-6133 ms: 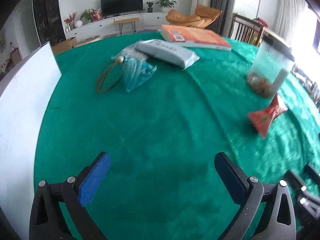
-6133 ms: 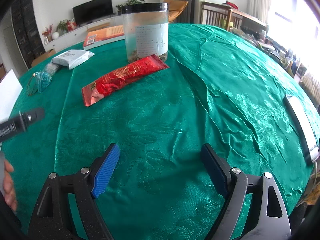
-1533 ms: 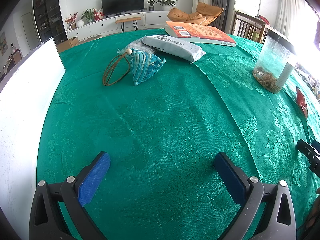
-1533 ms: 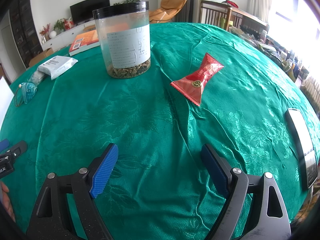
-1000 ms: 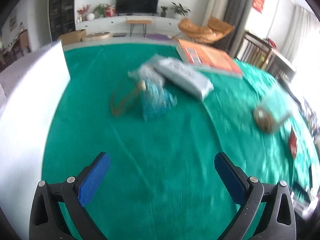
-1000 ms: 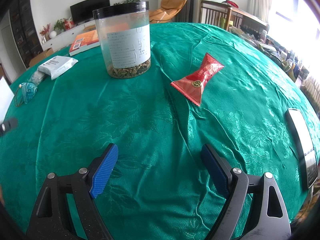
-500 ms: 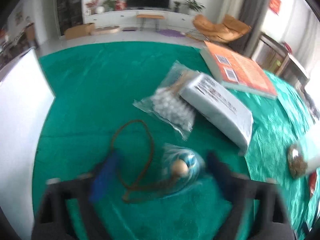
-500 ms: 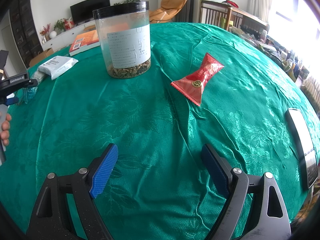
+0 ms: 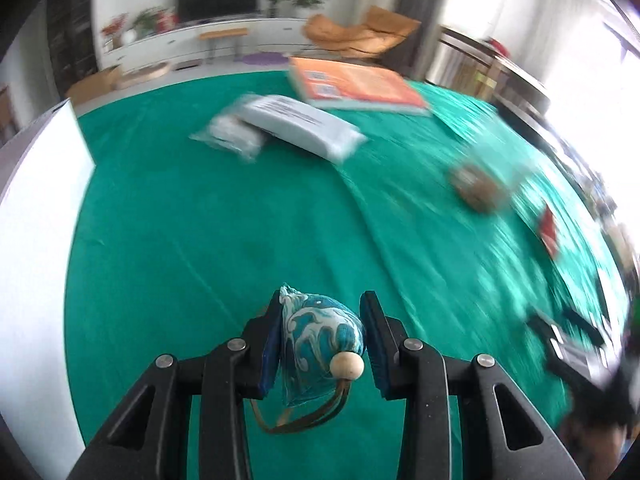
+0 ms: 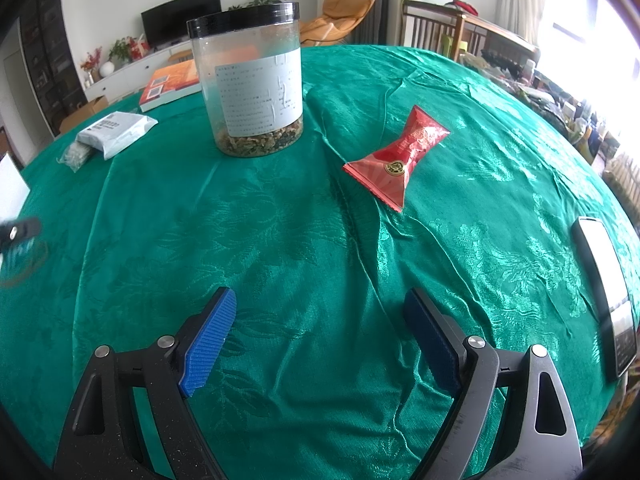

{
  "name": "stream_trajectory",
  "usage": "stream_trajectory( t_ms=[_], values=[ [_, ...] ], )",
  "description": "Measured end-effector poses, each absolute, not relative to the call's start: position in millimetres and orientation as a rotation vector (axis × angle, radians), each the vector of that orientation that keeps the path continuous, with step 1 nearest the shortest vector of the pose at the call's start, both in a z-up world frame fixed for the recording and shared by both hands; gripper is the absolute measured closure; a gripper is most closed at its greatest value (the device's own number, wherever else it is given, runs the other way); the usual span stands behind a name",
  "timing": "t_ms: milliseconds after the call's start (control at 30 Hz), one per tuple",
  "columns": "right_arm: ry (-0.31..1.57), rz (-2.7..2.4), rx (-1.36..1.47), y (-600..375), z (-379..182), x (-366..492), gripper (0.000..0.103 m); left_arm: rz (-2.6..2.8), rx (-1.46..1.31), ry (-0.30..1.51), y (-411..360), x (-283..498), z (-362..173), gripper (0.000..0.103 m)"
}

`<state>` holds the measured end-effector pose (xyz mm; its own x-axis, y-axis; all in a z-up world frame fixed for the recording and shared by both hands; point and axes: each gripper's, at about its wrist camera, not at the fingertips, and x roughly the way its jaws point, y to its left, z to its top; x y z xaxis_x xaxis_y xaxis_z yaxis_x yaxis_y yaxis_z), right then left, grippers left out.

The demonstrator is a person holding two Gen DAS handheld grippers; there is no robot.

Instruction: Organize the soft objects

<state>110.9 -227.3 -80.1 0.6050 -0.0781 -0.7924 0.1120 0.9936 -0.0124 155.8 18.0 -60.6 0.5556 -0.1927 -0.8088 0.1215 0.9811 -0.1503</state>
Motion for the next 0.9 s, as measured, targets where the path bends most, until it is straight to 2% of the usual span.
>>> stream_trajectory(
  t_ms=[133,200,267,300,500,767,900],
  values=[
    [0.915,-0.11,0.039,-227.2,-80.1,110.8,0.015,-0.231,0.025,0.951,-11.6,122.0,-62.9,0.065],
    [0.915,-0.11,0.04,-227.5,-79.9,110.9,0.015,-0.225,0.066,0.926,-17.4,112.2,-66.2,0.053],
    [0.915,-0.11,0.039,-227.5,-79.9,110.9,0.015,-0.202,0.117,0.911,-20.7,106.4,-70.3,0.004],
    [0.915,-0.11,0.04,-227.5,-79.9,110.9,0.015,-0.179,0.143,0.886,-22.4,106.9,-70.3,0.001],
    [0.915,-0.109,0.039,-227.6,-79.8,110.8,0.015,-0.194,0.167,0.826,-14.6,94.0,-65.9,0.001],
    [0.914,-0.109,0.04,-227.6,-79.8,110.7,0.015,-0.245,-0.043,0.786,16.7,86.9,-49.2,0.001],
    [0.914,-0.109,0.04,-227.5,-79.9,110.6,0.015,-0.281,-0.033,0.799,13.8,89.1,-49.9,0.001]
  ],
)
